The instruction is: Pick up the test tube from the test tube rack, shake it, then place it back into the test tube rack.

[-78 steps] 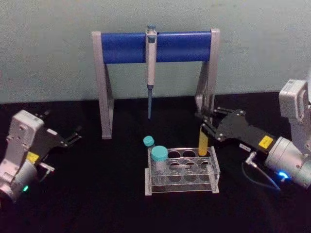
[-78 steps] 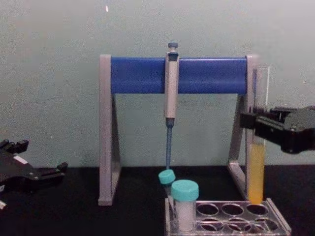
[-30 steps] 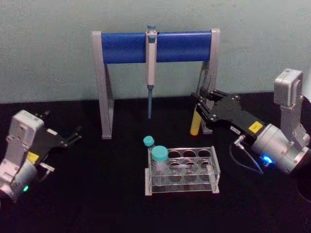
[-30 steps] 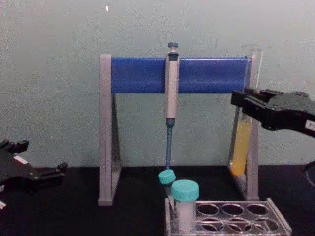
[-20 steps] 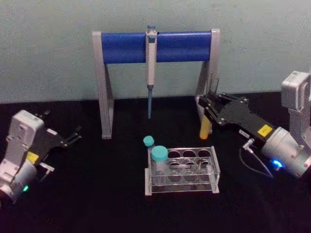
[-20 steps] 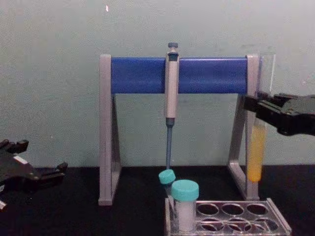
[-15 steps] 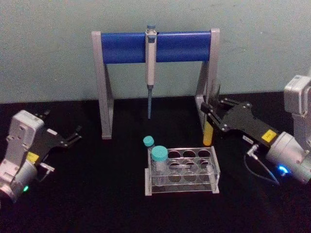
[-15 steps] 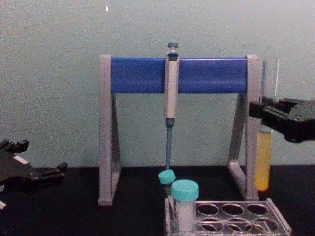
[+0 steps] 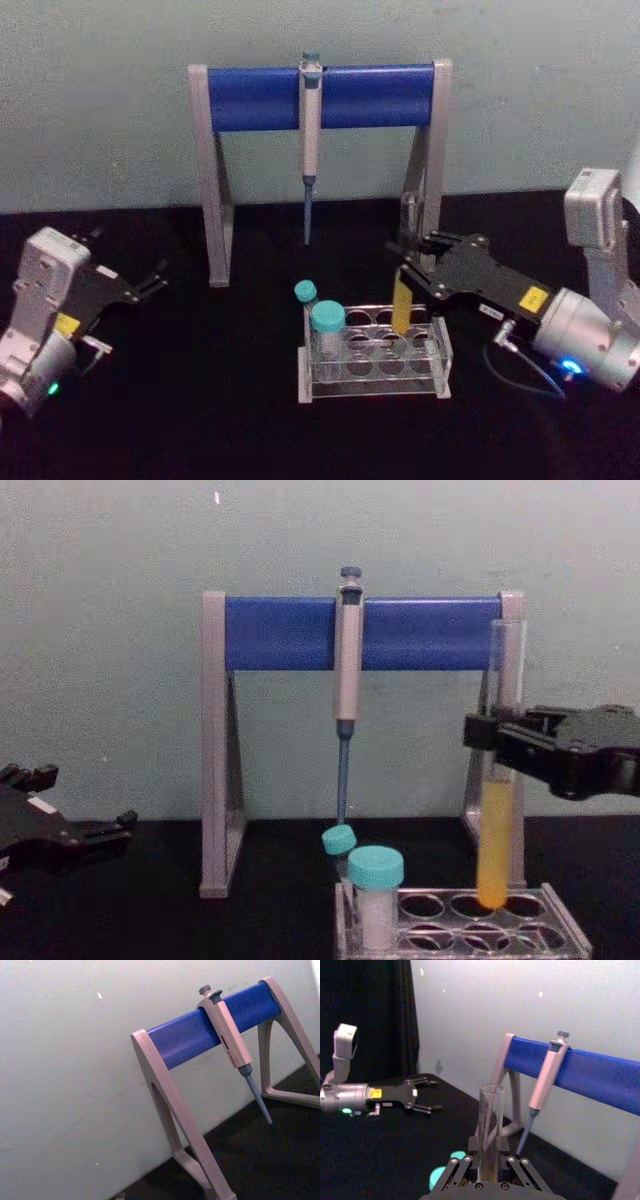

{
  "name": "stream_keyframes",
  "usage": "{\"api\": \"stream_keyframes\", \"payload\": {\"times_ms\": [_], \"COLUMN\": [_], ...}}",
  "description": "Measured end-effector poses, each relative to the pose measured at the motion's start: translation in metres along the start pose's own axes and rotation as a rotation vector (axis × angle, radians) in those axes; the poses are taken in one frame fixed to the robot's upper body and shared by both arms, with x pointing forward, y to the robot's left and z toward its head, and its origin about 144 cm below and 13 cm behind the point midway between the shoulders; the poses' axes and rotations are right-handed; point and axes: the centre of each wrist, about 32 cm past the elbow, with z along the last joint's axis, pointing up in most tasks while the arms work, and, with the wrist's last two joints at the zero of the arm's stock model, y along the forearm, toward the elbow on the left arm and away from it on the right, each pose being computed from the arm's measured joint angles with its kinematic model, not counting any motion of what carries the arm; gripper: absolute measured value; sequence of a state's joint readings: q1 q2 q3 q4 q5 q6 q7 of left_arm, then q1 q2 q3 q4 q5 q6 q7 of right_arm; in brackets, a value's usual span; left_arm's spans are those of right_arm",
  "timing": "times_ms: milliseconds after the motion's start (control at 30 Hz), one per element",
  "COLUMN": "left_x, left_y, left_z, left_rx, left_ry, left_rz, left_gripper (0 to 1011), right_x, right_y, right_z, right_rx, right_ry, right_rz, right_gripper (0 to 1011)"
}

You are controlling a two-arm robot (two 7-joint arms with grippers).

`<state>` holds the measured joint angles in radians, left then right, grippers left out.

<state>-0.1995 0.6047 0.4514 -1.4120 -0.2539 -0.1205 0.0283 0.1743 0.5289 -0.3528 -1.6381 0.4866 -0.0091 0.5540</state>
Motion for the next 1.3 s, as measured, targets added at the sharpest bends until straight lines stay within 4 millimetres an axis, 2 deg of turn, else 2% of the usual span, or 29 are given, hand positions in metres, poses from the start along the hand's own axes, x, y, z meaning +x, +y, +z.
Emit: {"api": "stream_keyframes", "payload": {"times_ms": [267, 467, 1300], "left_x": [0.0, 0.0, 0.0], "left_y": [0.0, 0.0, 0.0], "left_z": [0.0, 0.0, 0.0], "left_rx": [0.0, 0.0, 0.0], "left_ry": [0.0, 0.0, 0.0], "left_rz": [0.0, 0.0, 0.0], "left_gripper": [1010, 1010, 1010], "right_x": [0.008, 0.014, 0.016], "right_y": [0.019, 0.029, 0.026], "right_z": [-0.008, -0.015, -0.013], "right_rx": [0.054, 0.114, 0.122], "right_ry": [0.021, 0.011, -0.014], "right_rz": [0.011, -0.046, -0.114], "right_gripper": [233, 233, 233]}}
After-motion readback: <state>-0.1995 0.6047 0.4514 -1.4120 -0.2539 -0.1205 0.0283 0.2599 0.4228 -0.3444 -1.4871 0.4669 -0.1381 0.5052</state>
